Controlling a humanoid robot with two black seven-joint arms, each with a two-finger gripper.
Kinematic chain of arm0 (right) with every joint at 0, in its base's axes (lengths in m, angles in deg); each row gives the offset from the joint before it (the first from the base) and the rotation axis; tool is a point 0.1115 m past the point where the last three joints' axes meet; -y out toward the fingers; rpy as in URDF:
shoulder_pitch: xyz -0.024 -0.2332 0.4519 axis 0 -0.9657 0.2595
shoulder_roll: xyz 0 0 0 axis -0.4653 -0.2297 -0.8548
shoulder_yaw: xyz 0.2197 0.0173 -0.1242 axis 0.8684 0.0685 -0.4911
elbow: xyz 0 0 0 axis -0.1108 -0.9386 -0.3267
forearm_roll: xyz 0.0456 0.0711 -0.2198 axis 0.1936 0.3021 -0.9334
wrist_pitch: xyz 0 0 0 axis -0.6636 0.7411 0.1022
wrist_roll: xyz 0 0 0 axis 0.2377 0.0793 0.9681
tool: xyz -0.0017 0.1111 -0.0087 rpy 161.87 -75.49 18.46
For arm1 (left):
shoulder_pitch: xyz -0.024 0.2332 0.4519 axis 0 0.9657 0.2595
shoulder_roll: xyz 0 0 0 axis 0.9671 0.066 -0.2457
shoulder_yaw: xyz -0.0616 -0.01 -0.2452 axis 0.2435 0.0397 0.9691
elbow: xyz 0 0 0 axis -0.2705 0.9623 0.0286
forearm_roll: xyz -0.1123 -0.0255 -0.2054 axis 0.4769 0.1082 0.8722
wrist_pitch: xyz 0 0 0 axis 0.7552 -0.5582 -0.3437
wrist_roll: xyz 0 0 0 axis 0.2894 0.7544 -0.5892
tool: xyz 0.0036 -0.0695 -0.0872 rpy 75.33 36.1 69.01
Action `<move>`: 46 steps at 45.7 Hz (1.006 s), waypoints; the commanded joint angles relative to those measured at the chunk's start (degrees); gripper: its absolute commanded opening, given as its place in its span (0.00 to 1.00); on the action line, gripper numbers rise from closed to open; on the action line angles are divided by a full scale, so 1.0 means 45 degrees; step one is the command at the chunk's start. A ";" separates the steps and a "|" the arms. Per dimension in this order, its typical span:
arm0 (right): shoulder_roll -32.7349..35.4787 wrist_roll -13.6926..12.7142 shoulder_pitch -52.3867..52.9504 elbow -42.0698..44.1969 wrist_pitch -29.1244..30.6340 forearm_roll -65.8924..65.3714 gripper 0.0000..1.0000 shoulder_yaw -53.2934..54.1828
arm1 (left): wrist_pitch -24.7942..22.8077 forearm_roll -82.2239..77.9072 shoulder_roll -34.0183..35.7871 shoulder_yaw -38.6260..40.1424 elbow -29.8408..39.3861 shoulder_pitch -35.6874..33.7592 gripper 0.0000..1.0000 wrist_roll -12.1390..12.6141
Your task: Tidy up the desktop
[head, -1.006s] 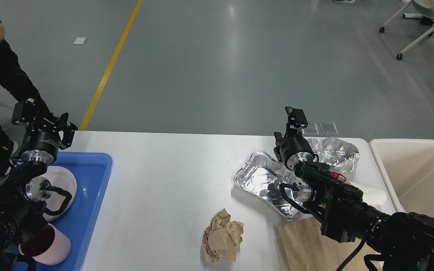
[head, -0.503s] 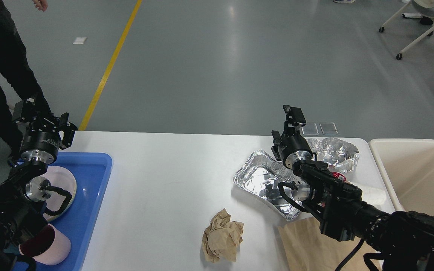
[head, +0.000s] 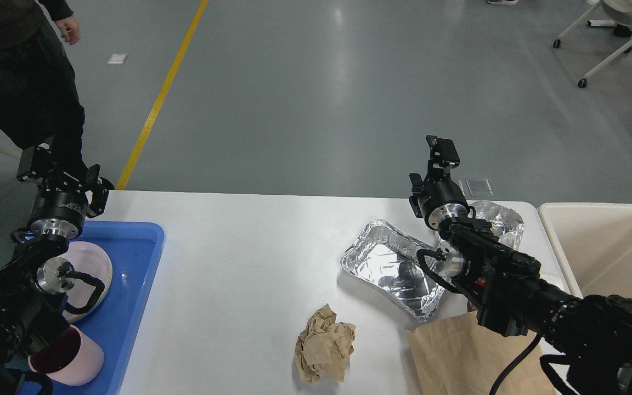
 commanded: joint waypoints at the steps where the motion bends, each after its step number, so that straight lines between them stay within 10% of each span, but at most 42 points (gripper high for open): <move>1: 0.0244 -0.0012 -0.0153 0.0026 0.0001 0.0000 1.00 0.0052 | -0.0002 0.0000 0.0000 0.0001 -0.0001 0.0000 0.96 0.0001; 46: 0.1025 0.0046 -0.0681 0.0026 0.0001 0.0000 1.00 -0.0045 | -0.0002 0.0000 0.0000 0.0001 -0.0001 0.0000 0.96 -0.0018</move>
